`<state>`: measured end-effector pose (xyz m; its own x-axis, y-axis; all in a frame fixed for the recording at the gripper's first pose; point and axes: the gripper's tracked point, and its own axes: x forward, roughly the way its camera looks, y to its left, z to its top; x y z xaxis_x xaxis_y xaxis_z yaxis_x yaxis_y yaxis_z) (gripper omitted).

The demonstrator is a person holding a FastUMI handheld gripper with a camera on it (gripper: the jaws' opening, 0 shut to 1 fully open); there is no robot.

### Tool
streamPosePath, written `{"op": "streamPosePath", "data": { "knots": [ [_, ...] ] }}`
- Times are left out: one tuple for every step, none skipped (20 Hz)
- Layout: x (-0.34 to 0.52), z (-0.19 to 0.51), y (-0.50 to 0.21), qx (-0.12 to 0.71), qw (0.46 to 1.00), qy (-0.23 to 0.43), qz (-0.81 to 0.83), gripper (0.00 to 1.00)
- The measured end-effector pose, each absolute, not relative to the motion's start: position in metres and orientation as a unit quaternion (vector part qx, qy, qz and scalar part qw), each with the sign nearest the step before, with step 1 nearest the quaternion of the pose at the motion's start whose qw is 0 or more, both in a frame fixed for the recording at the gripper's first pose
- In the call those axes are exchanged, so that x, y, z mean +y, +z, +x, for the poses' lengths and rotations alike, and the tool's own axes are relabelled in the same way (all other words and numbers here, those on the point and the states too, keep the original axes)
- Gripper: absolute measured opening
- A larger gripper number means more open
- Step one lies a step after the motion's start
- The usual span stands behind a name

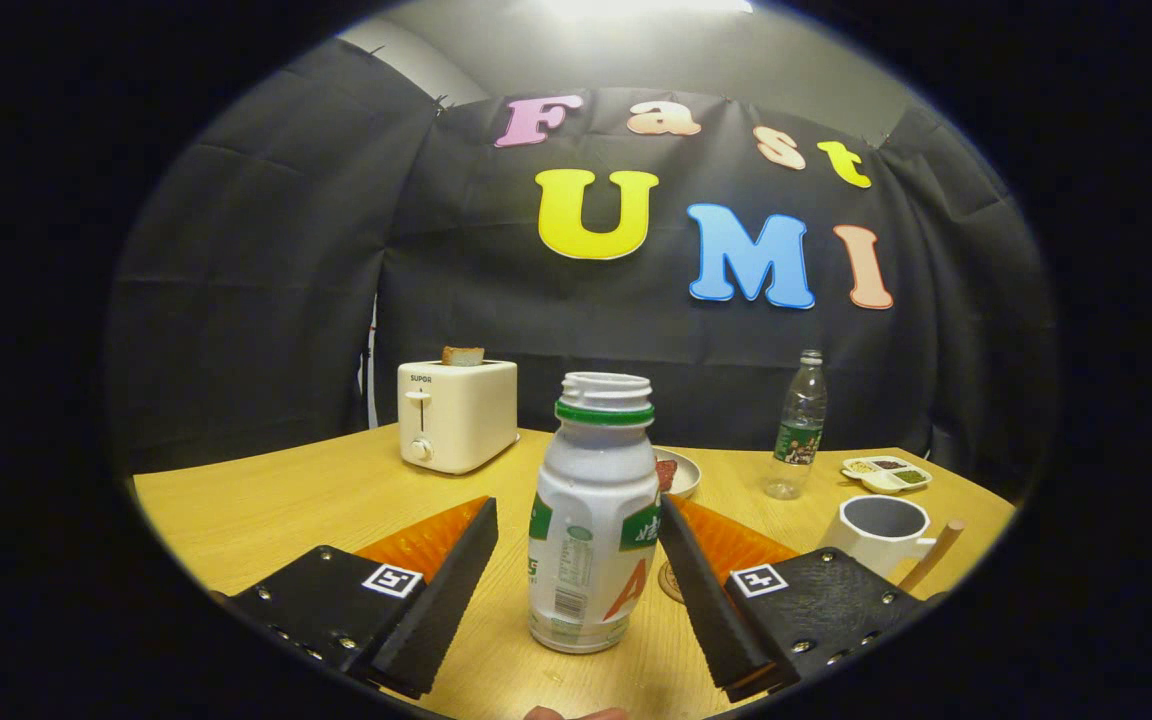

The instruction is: Take the bottle from table, then pour the juice into the cup, finally place the bottle on the coaster

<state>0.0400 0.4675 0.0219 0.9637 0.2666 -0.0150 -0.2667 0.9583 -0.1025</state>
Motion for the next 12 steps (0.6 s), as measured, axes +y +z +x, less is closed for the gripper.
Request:
{"op": "streamPosePath", "data": {
  "knots": [
    [0.465,0.043,0.021,0.003,0.99,0.132,-0.058,0.96],
    [0.464,0.045,0.018,0.006,0.989,0.132,-0.061,0.96],
    [0.463,0.047,0.016,0.008,0.989,0.134,-0.062,0.96],
    [0.463,0.05,0.013,0.01,0.989,0.137,-0.059,0.94],
    [0.465,0.051,0.008,0.015,0.988,0.144,-0.056,0.88],
    [0.465,0.049,0.01,0.012,0.987,0.15,-0.054,0.76],
    [0.466,0.049,0.011,0.008,0.986,0.156,-0.052,0.74],
    [0.466,0.05,0.009,0.01,0.986,0.16,-0.048,0.72],
    [0.466,0.051,0.01,0.01,0.985,0.163,-0.047,0.72],
    [0.466,0.05,0.011,0.01,0.985,0.167,-0.049,0.7],
    [0.464,0.05,0.011,0.013,0.985,0.165,-0.054,0.68],
    [0.462,0.05,0.011,0.014,0.985,0.162,-0.057,0.68]
  ]
}}
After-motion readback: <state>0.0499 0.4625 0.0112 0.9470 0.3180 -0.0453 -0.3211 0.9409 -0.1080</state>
